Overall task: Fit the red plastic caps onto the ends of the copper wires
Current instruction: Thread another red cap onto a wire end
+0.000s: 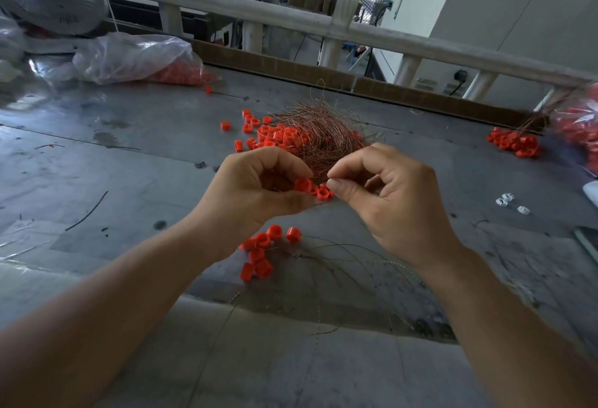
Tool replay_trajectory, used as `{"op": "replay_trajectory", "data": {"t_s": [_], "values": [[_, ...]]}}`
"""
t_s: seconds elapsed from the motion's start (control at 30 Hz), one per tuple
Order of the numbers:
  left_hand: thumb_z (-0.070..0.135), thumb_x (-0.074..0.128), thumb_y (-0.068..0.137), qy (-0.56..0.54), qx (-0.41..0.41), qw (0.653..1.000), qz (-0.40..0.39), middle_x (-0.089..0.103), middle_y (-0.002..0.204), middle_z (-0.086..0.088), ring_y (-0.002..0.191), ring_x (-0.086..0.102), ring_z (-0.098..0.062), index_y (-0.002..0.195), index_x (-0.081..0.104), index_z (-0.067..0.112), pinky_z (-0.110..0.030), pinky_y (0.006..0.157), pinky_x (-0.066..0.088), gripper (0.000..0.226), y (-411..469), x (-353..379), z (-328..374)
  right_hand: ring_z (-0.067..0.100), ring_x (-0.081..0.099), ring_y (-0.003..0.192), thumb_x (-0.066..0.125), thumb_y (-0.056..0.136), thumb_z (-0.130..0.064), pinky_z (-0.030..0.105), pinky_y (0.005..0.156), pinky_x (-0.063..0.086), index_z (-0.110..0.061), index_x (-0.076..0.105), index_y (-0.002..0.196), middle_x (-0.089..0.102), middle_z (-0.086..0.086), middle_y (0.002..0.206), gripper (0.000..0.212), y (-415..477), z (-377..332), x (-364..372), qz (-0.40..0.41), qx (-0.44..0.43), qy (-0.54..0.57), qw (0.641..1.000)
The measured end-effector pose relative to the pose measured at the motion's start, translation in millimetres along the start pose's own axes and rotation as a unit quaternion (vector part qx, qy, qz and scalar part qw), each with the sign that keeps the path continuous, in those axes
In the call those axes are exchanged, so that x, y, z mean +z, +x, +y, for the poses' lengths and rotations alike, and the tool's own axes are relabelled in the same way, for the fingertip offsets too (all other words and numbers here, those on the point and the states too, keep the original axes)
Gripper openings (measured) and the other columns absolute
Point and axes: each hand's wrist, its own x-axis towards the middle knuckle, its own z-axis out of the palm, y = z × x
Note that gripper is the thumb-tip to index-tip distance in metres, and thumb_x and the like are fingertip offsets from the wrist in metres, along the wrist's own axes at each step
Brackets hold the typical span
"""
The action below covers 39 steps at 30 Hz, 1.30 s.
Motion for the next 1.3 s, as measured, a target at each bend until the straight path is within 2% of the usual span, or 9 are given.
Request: {"op": "replay_trajectory", "data": {"t_s": [0.4, 0.6, 0.8, 0.9, 1.0, 1.1, 1.3], "values": [[0.021, 0.071, 0.051, 0.009, 0.002, 1.0, -0.012, 0.071, 0.074, 0.007, 0.068, 0.065, -0.005, 0.079, 0.069, 0.02, -0.014, 0.064, 0.051, 0.028, 0.0, 0.0, -0.2, 0.004, 0.055, 0.074, 0.071, 0.075, -0.005, 0.007, 0.064, 0.04, -0.015, 0.067, 0.077, 0.059, -0.013, 0.074, 0.01, 0.4, -2.9, -0.8, -0.014, 0.016, -0.008, 1.0], [0.011, 0.061, 0.065, -0.039, -0.007, 0.998, -0.042, 0.072, 0.079, 0.003, 0.072, 0.066, -0.009, 0.092, 0.067, 0.017, -0.015, 0.064, 0.05, 0.028, -0.4, 0.1, 0.8, 0.006, 0.055, 0.073, 0.071, 0.075, -0.006, 0.009, 0.064, 0.042, -0.015, 0.067, 0.076, 0.06, -0.009, 0.075, 0.01, 1.1, -3.1, -2.6, -0.012, 0.021, -0.01, 1.0], [0.007, 0.061, 0.064, -0.075, -0.012, 0.996, -0.038, 0.071, 0.08, 0.001, 0.074, 0.065, -0.01, 0.087, 0.064, 0.013, -0.016, 0.064, 0.05, 0.024, -0.8, -0.6, 1.3, 0.006, 0.056, 0.073, 0.07, 0.075, -0.006, 0.01, 0.064, 0.043, -0.014, 0.067, 0.076, 0.061, -0.007, 0.075, 0.009, 1.3, -2.4, -3.5, -0.015, 0.019, -0.012, 1.0], [0.012, 0.066, 0.059, -0.067, -0.014, 0.997, -0.043, 0.07, 0.08, 0.002, 0.072, 0.064, -0.009, 0.086, 0.067, 0.017, -0.015, 0.064, 0.05, 0.027, -1.1, -1.2, 2.7, 0.003, 0.056, 0.074, 0.07, 0.076, -0.007, 0.009, 0.063, 0.041, -0.024, 0.063, 0.074, 0.059, -0.012, 0.075, 0.018, 1.6, -2.8, -4.5, -0.015, 0.025, 0.008, 1.0], [0.013, 0.064, 0.063, -0.054, -0.008, 0.997, -0.058, 0.07, 0.077, 0.003, 0.068, 0.062, -0.007, 0.088, 0.068, 0.018, -0.015, 0.063, 0.05, 0.026, -1.9, -0.9, 4.0, 0.0, 0.056, 0.071, 0.071, 0.075, -0.007, 0.008, 0.061, 0.041, -0.033, 0.059, 0.073, 0.059, -0.014, 0.074, 0.029, 1.9, -3.9, -3.8, -0.023, 0.032, 0.035, 0.999], [0.009, 0.061, 0.066, -0.06, -0.001, 0.996, -0.062, 0.071, 0.077, 0.006, 0.069, 0.064, -0.004, 0.091, 0.067, 0.018, -0.014, 0.064, 0.05, 0.027, -1.8, -0.8, 4.0, -0.001, 0.056, 0.071, 0.071, 0.075, -0.006, 0.008, 0.06, 0.041, -0.031, 0.059, 0.072, 0.059, -0.013, 0.074, 0.029, 1.5, -4.2, -1.5, -0.036, 0.037, 0.033, 0.998], [0.004, 0.059, 0.067, -0.091, 0.001, 0.994, -0.067, 0.072, 0.079, 0.003, 0.074, 0.066, -0.008, 0.086, 0.072, 0.021, -0.015, 0.062, 0.049, 0.029, -1.4, -1.1, 3.7, 0.001, 0.055, 0.071, 0.072, 0.075, -0.006, 0.008, 0.06, 0.04, -0.025, 0.061, 0.073, 0.06, -0.011, 0.074, 0.022, 1.1, -2.6, -3.0, -0.045, 0.048, 0.021, 0.998]]}}
